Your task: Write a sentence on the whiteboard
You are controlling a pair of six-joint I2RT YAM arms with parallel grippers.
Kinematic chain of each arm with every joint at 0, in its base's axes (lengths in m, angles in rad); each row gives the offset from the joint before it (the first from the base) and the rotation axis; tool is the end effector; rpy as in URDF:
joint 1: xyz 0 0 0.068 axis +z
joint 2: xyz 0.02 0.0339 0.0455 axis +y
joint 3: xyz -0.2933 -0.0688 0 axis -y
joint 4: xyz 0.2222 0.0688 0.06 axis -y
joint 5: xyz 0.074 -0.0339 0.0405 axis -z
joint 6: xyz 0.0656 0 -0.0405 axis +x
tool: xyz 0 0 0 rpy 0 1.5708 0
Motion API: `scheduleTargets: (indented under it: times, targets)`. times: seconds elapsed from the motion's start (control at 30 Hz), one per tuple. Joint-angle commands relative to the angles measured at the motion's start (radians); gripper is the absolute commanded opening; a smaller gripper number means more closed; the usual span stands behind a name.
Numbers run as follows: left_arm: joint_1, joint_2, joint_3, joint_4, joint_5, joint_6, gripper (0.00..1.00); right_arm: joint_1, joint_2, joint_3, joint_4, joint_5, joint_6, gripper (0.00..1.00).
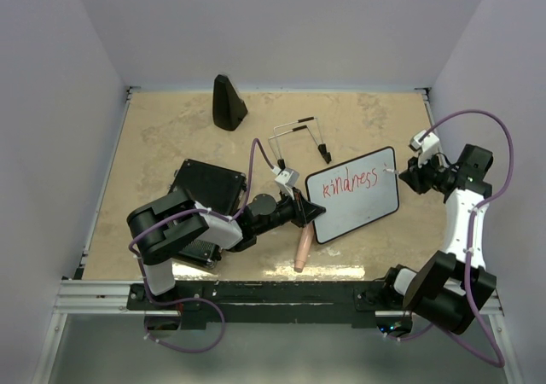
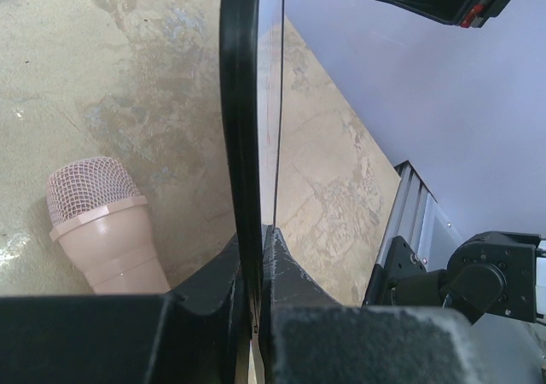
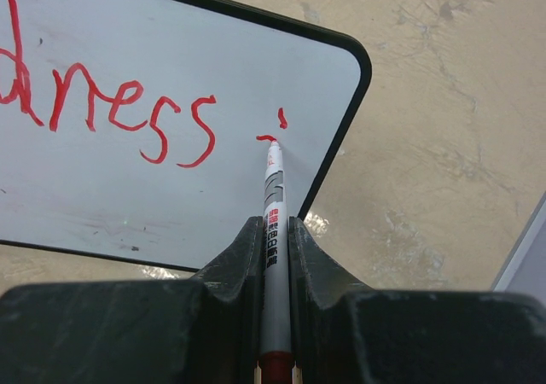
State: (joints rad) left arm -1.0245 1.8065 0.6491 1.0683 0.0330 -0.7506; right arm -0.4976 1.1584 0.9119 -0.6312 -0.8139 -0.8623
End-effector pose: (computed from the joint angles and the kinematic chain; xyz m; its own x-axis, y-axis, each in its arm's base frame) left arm 0.1913 -0.3187 0.2069 -0.6279 -0.2794 -0.7264 0.6055 0.4110 -0.6815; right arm 0.2061 -0.0577 0.2946 -0.3788 -0.3876 -0.8404 -0.5656 0.8157 -0.1213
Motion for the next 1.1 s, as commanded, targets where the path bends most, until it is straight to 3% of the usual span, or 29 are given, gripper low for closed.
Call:
scheduleTargets:
  times: [0.0,0.57,1.07]
  targets:
    - [-0.006,0.016,0.009,-0.027,0.007,0.059,0.0,0.002,-0.011,-0.016,0.065,0.021,0.036,0.0]
    - [-0.008,0.016,0.009,-0.024,0.013,0.059,0.0,0.002,0.035,-0.005,-0.159,0.015,-0.217,0.0]
    - [-0.006,0.025,0.011,-0.018,0.018,0.056,0.0,-0.001,0.006,0.028,0.018,0.045,-0.03,0.0]
